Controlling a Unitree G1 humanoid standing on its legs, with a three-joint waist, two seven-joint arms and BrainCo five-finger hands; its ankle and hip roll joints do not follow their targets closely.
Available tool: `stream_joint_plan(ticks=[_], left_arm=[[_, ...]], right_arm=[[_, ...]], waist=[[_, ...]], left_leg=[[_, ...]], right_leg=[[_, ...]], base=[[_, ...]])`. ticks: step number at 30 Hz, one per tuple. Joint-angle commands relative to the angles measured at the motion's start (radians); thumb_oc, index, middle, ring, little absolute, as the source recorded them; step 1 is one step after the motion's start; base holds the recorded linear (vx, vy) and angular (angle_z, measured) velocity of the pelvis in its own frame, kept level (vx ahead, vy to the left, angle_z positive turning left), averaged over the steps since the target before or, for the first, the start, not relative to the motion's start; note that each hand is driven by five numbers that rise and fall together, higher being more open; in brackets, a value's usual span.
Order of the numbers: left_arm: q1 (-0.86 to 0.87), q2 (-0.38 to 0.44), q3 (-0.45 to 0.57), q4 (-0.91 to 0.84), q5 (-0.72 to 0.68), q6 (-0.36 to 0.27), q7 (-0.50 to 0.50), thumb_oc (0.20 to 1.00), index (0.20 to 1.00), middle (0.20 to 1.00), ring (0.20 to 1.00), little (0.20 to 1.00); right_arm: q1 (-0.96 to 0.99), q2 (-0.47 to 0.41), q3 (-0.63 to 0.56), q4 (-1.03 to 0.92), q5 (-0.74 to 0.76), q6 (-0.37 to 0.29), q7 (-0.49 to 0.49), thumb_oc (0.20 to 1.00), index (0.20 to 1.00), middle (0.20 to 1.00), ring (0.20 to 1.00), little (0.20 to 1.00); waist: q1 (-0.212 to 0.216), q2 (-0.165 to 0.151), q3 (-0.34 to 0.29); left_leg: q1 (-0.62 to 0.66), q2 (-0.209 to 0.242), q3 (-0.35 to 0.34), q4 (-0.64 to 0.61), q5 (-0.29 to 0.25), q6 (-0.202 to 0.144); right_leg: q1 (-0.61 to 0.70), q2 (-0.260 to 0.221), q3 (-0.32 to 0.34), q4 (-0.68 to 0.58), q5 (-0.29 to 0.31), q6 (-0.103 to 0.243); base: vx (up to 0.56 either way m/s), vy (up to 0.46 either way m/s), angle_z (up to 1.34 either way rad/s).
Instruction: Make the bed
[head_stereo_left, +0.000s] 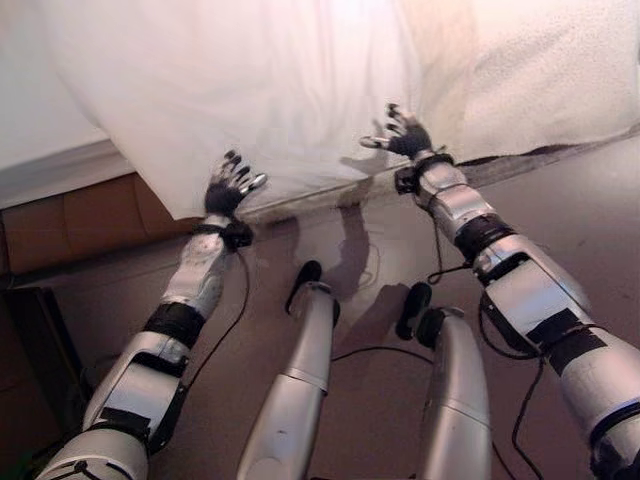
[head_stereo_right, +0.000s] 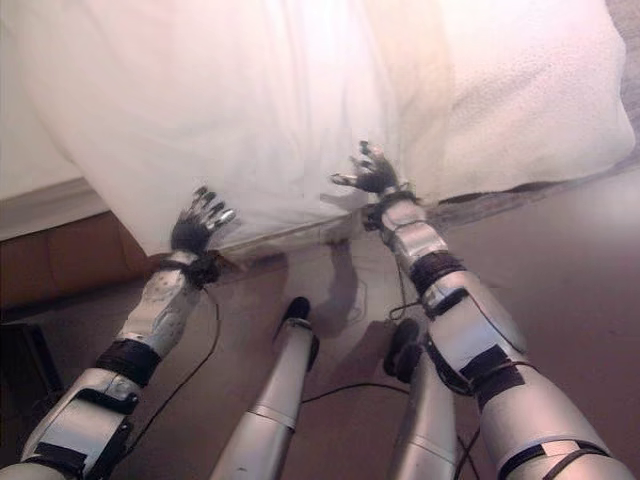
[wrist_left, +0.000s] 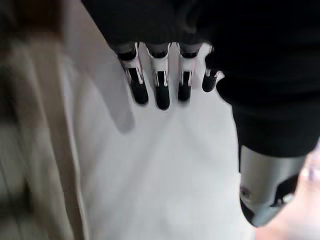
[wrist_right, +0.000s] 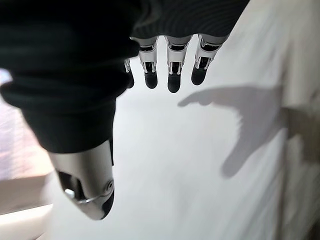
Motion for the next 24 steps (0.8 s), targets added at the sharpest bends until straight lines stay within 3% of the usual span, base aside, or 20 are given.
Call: stream_joint_plan(ticks=[1, 6, 12, 16, 17, 19, 20, 21, 22, 23, 24], left_arm=[[0.044, 0.114, 0.134, 0.132, -0.020, -0.040, 0.051, 1.000, 1.000, 1.000, 1.000, 1.000], [0.169, 0.163, 0.250, 0.205, -0.066, -0.037, 0.042, 1.000, 1.000, 1.000, 1.000, 1.000], [0.314, 0.163, 0.374, 0.245, -0.088, -0.043, 0.043, 1.000, 1.000, 1.000, 1.000, 1.000], [0.362, 0.159, 0.458, 0.254, -0.068, -0.083, 0.119, 1.000, 1.000, 1.000, 1.000, 1.000], [0.356, 0.157, 0.478, 0.247, -0.054, -0.100, 0.152, 1.000, 1.000, 1.000, 1.000, 1.000], [0.353, 0.119, 0.530, 0.216, -0.045, -0.156, 0.262, 1.000, 1.000, 1.000, 1.000, 1.000], [0.352, 0.068, 0.557, 0.179, -0.010, -0.184, 0.333, 1.000, 1.000, 1.000, 1.000, 1.000], [0.356, 0.065, 0.555, 0.172, -0.004, -0.183, 0.340, 1.000, 1.000, 1.000, 1.000, 1.000], [0.366, 0.022, 0.556, 0.138, 0.029, -0.193, 0.366, 1.000, 1.000, 1.000, 1.000, 1.000], [0.408, -0.072, 0.535, 0.073, 0.088, -0.186, 0.387, 1.000, 1.000, 1.000, 1.000, 1.000], [0.415, -0.075, 0.531, 0.065, 0.093, -0.184, 0.392, 1.000, 1.000, 1.000, 1.000, 1.000]], right_arm=[[-0.019, -0.096, -0.074, 0.047, -0.038, -0.022, -0.042, 1.000, 1.000, 1.000, 1.000, 1.000], [0.026, -0.203, -0.126, 0.080, -0.031, -0.015, -0.054, 1.000, 1.000, 1.000, 1.000, 1.000], [0.071, -0.274, -0.157, 0.071, -0.033, -0.023, -0.060, 1.000, 1.000, 1.000, 1.000, 1.000], [0.101, -0.318, -0.198, 0.045, -0.037, -0.045, -0.118, 1.000, 1.000, 1.000, 1.000, 1.000], [0.107, -0.326, -0.215, 0.030, -0.041, -0.058, -0.139, 1.000, 1.000, 1.000, 1.000, 1.000], [0.190, -0.307, -0.254, -0.033, -0.075, -0.080, -0.200, 1.000, 1.000, 1.000, 1.000, 1.000], [0.266, -0.293, -0.310, -0.097, -0.100, -0.097, -0.248, 1.000, 1.000, 1.000, 1.000, 1.000], [0.275, -0.292, -0.314, -0.105, -0.103, -0.096, -0.252, 1.000, 1.000, 1.000, 1.000, 1.000], [0.323, -0.280, -0.332, -0.134, -0.128, -0.101, -0.266, 1.000, 1.000, 1.000, 1.000, 1.000], [0.423, -0.244, -0.385, -0.178, -0.140, -0.110, -0.278, 1.000, 1.000, 1.000, 1.000, 1.000], [0.435, -0.244, -0.389, -0.185, -0.142, -0.109, -0.280, 1.000, 1.000, 1.000, 1.000, 1.000]], waist=[[0.032, -0.003, -0.029], [0.045, 0.004, -0.029], [0.051, 0.007, -0.029], [0.047, 0.005, -0.029], [0.045, 0.004, -0.029], [0.038, -0.005, -0.029], [0.030, -0.014, -0.029], [0.032, -0.013, -0.029], [0.030, -0.018, -0.029], [0.030, -0.021, -0.029], [0.032, -0.016, -0.029]], left_leg=[[-0.017, -0.002, 0.008, -0.107, 0.065, 0.088], [-0.039, -0.011, 0.001, -0.084, 0.055, 0.091], [-0.052, -0.015, 0.004, -0.069, 0.050, 0.091], [-0.050, -0.013, 0.010, -0.067, 0.044, 0.091], [-0.072, -0.016, 0.004, -0.077, 0.075, 0.086], [-0.030, -0.007, 0.011, -0.086, 0.049, 0.090], [-0.022, -0.004, 0.004, -0.117, 0.075, 0.087], [-0.017, -0.003, 0.004, -0.120, 0.076, 0.087], [0.010, 0.002, 0.003, -0.144, 0.074, 0.087], [0.074, 0.009, -0.005, -0.190, 0.075, 0.090], [0.086, 0.011, -0.008, -0.197, 0.076, 0.090]], right_leg=[[0.023, -0.002, 0.060, -0.065, -0.041, 0.064], [0.001, -0.007, 0.056, -0.031, -0.065, 0.062], [-0.013, -0.009, 0.058, -0.012, -0.077, 0.059], [-0.016, -0.010, 0.064, -0.006, -0.083, 0.060], [-0.036, -0.013, 0.055, -0.021, -0.053, 0.053], [-0.001, -0.011, 0.060, -0.021, -0.079, 0.061], [0.006, -0.016, 0.048, -0.055, -0.048, 0.059], [0.012, -0.016, 0.046, -0.057, -0.048, 0.059], [0.035, -0.018, 0.043, -0.071, -0.048, 0.060], [0.101, -0.021, 0.033, -0.110, -0.045, 0.061], [0.115, -0.020, 0.028, -0.118, -0.043, 0.060]], base=[[0.02, -0.022, 0.10], [0.01, -0.011, 0.14], [0.00, 0.002, 0.03], [-0.02, 0.006, 0.00], [-0.01, -0.013, -0.05], [-0.01, -0.031, -0.05], [-0.07, -0.008, 0.03], [-0.07, -0.016, 0.05], [0.02, -0.069, 0.01], [0.02, -0.070, -0.07], [0.03, -0.084, 0.01]])
